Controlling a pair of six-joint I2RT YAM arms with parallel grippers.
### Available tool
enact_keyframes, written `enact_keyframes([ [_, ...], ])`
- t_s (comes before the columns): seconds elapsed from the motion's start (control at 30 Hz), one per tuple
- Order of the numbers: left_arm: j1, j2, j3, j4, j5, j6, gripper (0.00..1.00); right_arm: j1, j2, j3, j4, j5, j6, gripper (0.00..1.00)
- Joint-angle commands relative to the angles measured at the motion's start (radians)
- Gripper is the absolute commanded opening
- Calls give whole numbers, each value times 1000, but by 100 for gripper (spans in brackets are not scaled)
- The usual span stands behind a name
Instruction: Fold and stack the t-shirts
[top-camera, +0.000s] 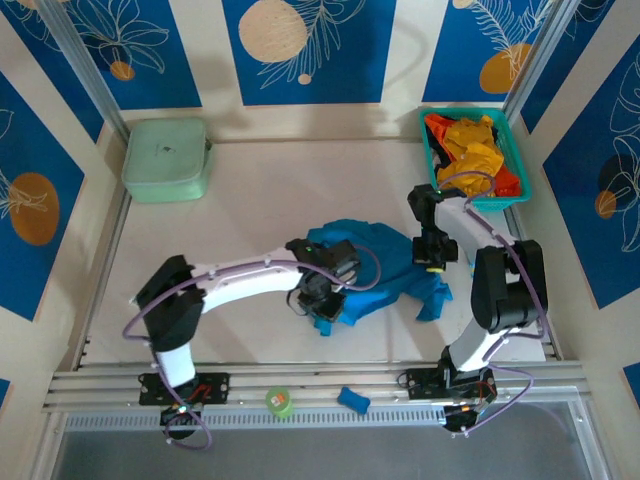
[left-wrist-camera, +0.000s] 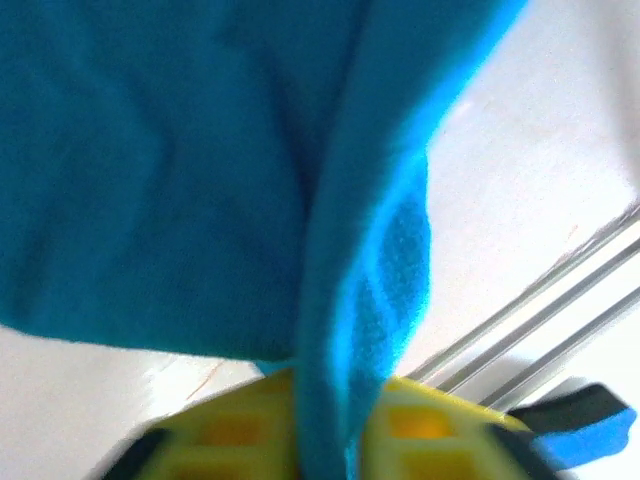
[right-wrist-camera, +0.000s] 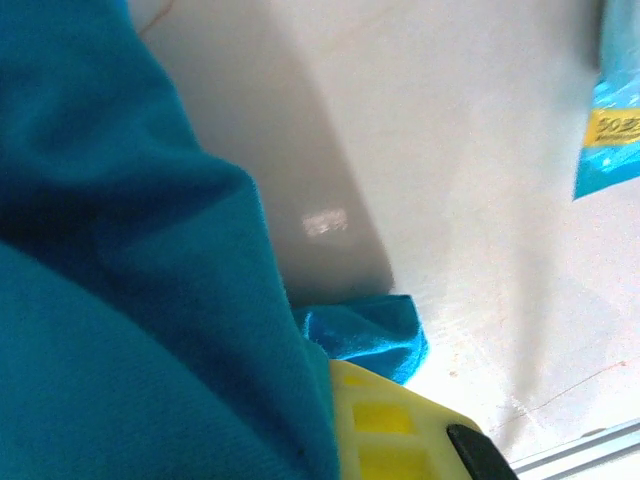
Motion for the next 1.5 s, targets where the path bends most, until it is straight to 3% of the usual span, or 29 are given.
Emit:
enact_keyframes([
  [0.0, -33, 48, 106, 82, 83, 9, 53, -23, 42, 50, 9, 49, -7, 1],
  [0.1, -40, 49, 141, 74, 68, 32, 76, -25, 67, 76, 6, 56, -3, 8],
  [0.2, -30, 1, 139, -2, -32, 49, 94, -22, 63, 93, -5, 50, -5, 23],
  [0.33, 41, -84, 77, -112, -141, 9, 95, -6, 14, 128, -19, -4, -32, 43],
  [0.43, 137, -160, -34, -98, -149, -52, 90, 20, -32, 168, -8, -83, -65, 55],
  [0.53, 237, -210, -147, 8, -89, -112, 80, 41, -39, 207, 42, -217, -110, 62],
  [0.67, 320, -206, -230, 204, -9, -179, 75, 84, 52, 300, 73, -317, -155, 64],
  [0.83, 348, -133, -201, 336, 14, -219, 61, 135, 232, 467, 59, -319, -191, 62],
  [1.0, 350, -92, -199, 399, 75, -225, 58, 158, 364, 586, 36, -309, -188, 62],
  [1.17, 351, -62, -236, 386, 26, -212, 51, 155, 444, 653, 43, -307, -165, 62],
  [1.27, 357, -52, -241, 385, -27, -197, 39, 156, 499, 696, 44, -296, -165, 63],
  [1.33, 362, -49, -232, 381, -56, -186, 27, 156, 545, 729, 40, -281, -169, 63],
  [1.43, 363, -48, -201, 353, -105, -164, 1, 159, 612, 780, 37, -265, -188, 64],
  [1.47, 364, -49, -189, 339, -125, -154, 0, 162, 633, 795, 31, -258, -193, 64],
])
